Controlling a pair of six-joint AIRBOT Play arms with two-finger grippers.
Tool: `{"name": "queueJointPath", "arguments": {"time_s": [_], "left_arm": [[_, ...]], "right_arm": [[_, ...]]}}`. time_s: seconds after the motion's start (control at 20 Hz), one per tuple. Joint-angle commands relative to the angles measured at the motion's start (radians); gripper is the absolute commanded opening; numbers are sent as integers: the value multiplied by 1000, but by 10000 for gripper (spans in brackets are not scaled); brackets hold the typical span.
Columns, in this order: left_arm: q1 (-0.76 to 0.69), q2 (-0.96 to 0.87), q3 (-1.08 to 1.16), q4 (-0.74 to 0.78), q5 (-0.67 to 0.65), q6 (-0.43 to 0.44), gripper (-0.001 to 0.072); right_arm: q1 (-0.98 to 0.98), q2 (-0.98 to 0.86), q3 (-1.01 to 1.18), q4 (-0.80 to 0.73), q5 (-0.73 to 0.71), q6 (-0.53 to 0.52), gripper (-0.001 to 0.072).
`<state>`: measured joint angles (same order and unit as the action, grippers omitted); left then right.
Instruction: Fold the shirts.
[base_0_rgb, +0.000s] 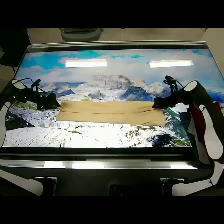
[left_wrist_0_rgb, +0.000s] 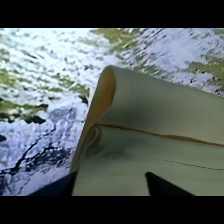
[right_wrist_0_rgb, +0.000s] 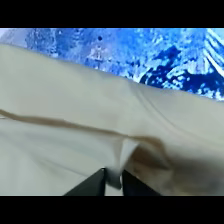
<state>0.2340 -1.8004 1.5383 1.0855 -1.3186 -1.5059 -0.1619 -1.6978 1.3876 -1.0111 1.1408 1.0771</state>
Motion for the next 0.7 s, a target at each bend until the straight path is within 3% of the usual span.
{"name": "queueJointPath", "arguments": {"time_s": [0.0, 0.05, 0.25, 0.4, 0.5, 0.65], "left_arm": [[-6, -44, 41, -34, -50, -8, 716], [-3, -40, 61, -27, -72, -2, 716], [16, 37, 108, -21, -151, -6, 715], [-6, 122, 108, -21, -181, -5, 709], [-35, 171, 108, -21, -182, -5, 653], [-98, 226, 108, -21, -184, -5, 653]], "right_arm": [[-27, -14, 60, 10, 59, -119, 610], [-54, 3, 87, -4, 122, -154, 700], [-219, 19, 83, -105, 288, -145, 715], [-259, -19, -26, -34, 269, -139, 717], [-249, -51, -71, 33, 225, -138, 716], [-190, -94, -85, 128, 184, -140, 716]]}}
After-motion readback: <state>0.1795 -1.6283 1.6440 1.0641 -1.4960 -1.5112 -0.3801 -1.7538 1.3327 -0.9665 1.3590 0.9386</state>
